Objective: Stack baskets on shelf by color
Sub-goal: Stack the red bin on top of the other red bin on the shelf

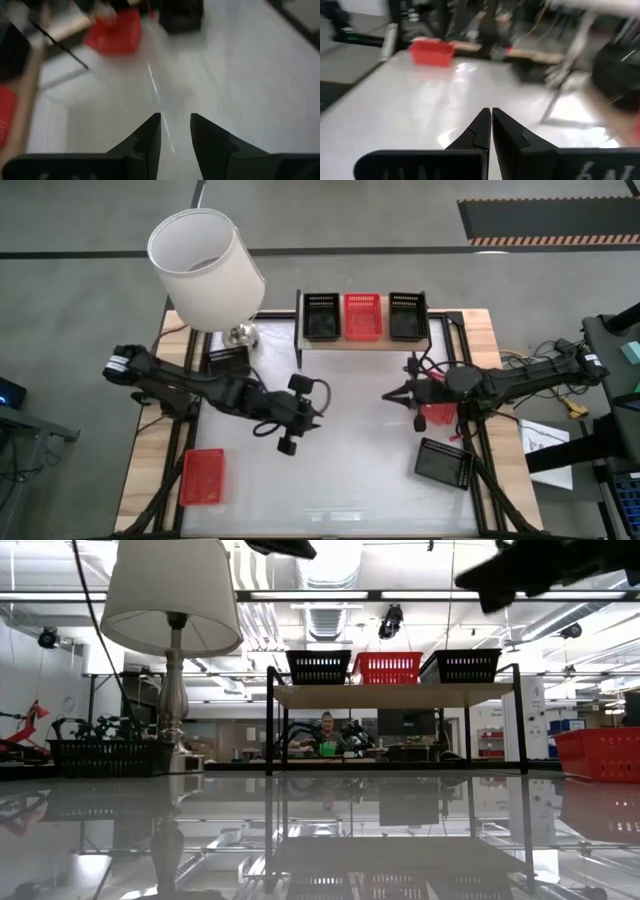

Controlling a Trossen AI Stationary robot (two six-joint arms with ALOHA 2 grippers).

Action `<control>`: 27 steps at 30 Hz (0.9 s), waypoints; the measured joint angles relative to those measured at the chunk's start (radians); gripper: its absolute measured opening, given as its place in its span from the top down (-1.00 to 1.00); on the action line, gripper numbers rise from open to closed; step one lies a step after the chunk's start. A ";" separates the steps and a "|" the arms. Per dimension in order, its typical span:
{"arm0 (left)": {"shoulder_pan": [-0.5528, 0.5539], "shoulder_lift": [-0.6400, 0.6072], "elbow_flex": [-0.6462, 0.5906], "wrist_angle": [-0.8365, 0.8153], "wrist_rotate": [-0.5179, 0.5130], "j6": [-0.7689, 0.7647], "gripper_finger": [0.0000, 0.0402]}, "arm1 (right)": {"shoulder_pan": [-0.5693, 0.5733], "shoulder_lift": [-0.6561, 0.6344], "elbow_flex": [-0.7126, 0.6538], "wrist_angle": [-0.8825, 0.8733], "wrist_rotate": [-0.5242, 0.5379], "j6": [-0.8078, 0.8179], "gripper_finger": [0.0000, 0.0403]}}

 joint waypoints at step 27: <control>0.015 -0.447 -0.568 0.640 -0.060 0.186 0.56 | 0.126 0.391 0.382 -1.089 -0.065 0.856 0.96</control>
